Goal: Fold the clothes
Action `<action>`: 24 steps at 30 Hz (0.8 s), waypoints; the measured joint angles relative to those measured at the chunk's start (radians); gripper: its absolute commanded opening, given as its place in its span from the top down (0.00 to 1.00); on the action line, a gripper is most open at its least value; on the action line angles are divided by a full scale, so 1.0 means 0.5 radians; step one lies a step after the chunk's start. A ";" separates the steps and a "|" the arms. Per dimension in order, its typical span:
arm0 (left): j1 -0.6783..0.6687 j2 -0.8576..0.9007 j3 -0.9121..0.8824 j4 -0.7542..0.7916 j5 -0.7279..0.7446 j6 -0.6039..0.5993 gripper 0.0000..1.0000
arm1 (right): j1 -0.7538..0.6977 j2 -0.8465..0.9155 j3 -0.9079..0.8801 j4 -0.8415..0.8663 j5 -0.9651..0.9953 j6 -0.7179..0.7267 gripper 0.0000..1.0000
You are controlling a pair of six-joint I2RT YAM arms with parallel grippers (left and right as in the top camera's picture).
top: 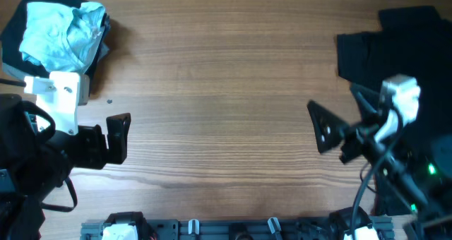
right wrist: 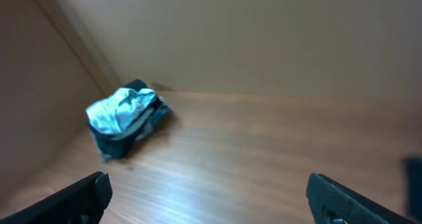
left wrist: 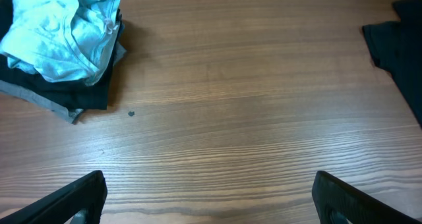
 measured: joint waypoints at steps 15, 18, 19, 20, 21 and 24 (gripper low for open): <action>0.000 0.000 0.000 0.000 0.001 -0.001 0.00 | -0.182 -1.259 -1.776 0.778 0.027 -0.708 0.00; 0.000 0.000 0.000 0.001 0.001 -0.006 0.00 | -0.182 -1.264 -1.997 1.077 0.027 -0.716 0.00; 0.001 0.000 0.000 0.001 0.000 -0.006 0.00 | -0.182 -1.266 -2.073 1.194 0.027 -0.717 0.00; 0.001 0.000 0.000 0.000 0.000 -0.006 0.00 | -0.182 -1.268 -2.171 1.332 0.027 -0.721 0.00; 0.000 0.000 0.000 0.001 0.001 -0.006 0.00 | -0.182 -1.268 -2.232 1.425 0.027 -0.723 0.00; 0.000 0.000 0.000 0.001 0.001 -0.006 0.00 | -0.182 -1.268 -2.334 1.487 0.051 -0.723 0.00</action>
